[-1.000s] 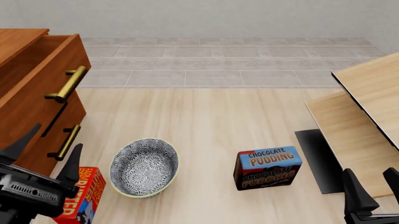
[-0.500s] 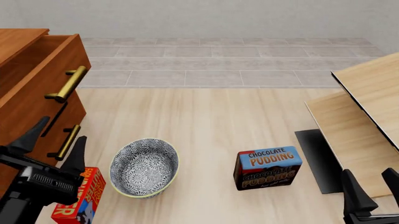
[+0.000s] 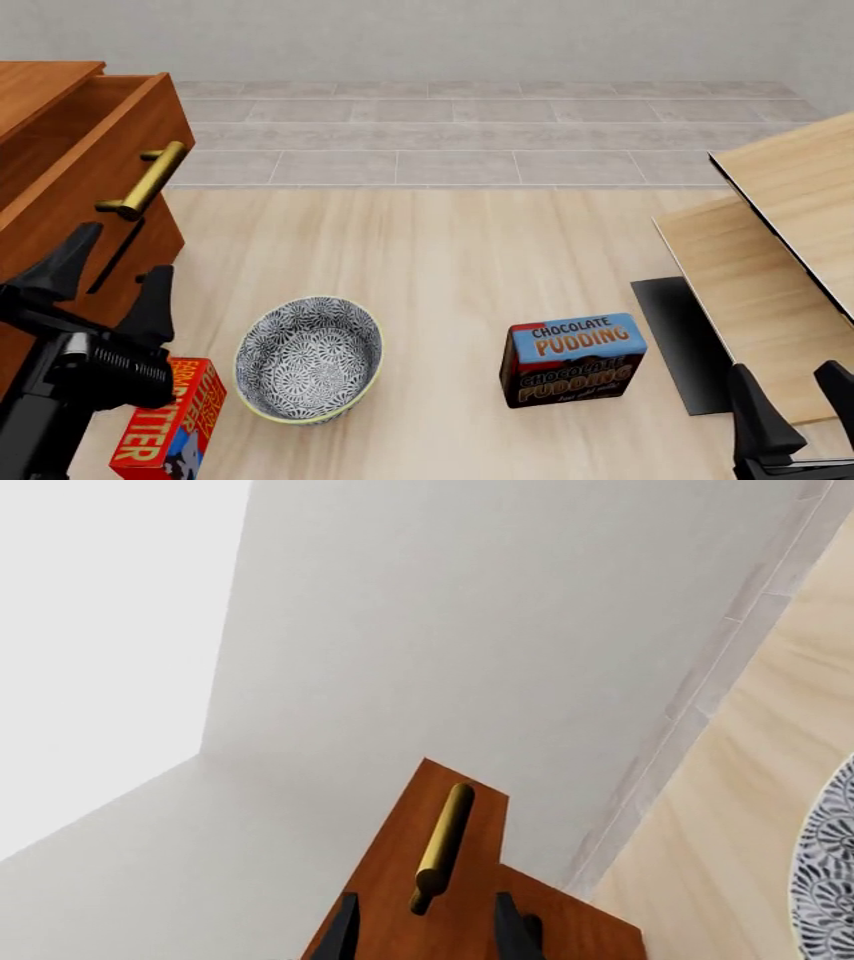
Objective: Close the top drawer of the cabinet.
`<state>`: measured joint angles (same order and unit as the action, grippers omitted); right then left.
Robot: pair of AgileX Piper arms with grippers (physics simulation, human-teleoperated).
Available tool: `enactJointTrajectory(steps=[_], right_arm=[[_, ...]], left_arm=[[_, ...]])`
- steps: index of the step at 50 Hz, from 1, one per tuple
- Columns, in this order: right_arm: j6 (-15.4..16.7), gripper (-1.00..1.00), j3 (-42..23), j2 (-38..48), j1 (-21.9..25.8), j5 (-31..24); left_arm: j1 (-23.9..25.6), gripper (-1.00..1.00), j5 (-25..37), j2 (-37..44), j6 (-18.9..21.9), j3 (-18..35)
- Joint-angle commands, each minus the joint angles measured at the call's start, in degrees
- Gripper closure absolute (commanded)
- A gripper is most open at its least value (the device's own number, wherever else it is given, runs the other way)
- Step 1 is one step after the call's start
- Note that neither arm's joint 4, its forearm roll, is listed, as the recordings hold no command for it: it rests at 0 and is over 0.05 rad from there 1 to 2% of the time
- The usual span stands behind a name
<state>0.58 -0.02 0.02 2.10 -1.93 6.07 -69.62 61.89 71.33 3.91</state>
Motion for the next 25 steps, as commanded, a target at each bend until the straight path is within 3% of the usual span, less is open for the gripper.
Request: enactJointTrajectory(steps=[1,25], right_arm=[[0.12,-1.00,-0.01,0.00,0.52,-0.06],[0.23,-1.00,-0.02,-0.01,1.20,0.74]], left_arm=[[-1.27,-1.00,-0.27,2.44,2.94,3.06],[-2.70,-1.00,-0.27,6.07,2.87,5.55]])
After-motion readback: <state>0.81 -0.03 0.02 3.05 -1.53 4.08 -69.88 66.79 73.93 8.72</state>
